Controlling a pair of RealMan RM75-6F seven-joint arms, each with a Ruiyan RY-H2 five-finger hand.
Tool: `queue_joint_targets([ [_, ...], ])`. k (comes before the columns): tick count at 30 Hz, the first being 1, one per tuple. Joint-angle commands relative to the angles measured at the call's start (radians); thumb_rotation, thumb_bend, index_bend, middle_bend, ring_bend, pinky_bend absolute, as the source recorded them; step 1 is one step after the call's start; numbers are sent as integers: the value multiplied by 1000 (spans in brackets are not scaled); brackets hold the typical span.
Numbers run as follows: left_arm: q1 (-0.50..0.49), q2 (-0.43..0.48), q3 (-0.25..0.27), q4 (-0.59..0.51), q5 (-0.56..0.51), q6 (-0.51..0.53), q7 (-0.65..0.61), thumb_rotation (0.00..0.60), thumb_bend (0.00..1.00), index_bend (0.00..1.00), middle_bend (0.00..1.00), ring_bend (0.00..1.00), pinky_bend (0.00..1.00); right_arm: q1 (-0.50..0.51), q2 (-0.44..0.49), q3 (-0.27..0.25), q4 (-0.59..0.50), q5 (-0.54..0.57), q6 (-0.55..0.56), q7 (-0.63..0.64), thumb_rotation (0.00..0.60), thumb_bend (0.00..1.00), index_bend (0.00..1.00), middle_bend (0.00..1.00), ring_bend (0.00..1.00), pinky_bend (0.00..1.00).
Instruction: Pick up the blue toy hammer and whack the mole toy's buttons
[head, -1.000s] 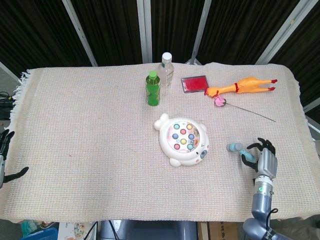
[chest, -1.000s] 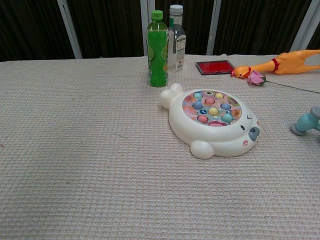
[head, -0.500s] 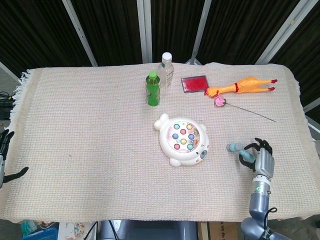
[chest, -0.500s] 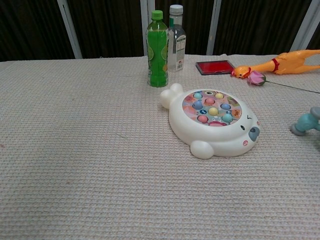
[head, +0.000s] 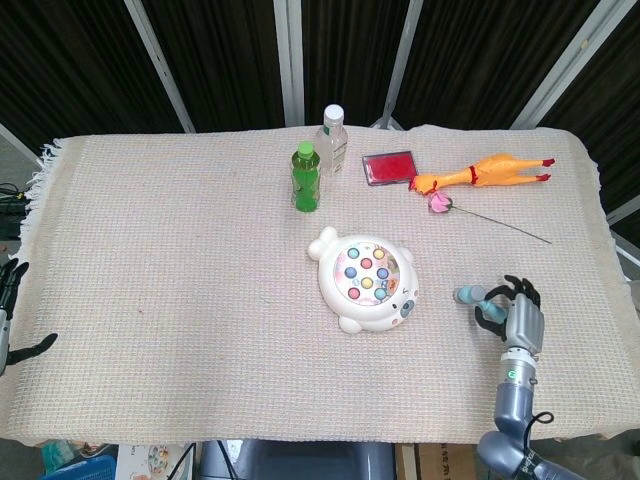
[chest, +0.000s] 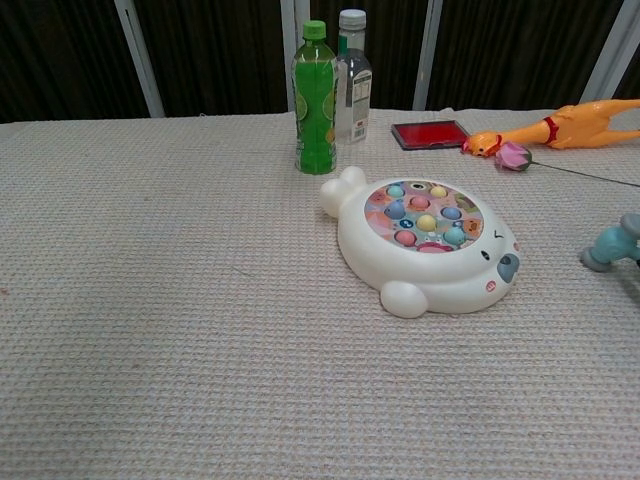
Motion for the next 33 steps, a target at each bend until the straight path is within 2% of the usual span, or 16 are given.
queue_joint_targets([
  [1,0,0,0,-1,0,0,1,600,0,0,0,0,0,2,-2,0,4,1,-2,0,600,342,555,201,0,0],
  [10,-1,1,-1,-2,-4,-2,0,600,0,0,0,0,0,7,-9,3,13,5,-6,0,600,415,584,214,0,0],
  [33,-1,2,-2,-2,-5,-2,-4,600,0,0,0,0,0,9,-14,-11,26,-8,-10,-3,600,416,585,215,0,0],
])
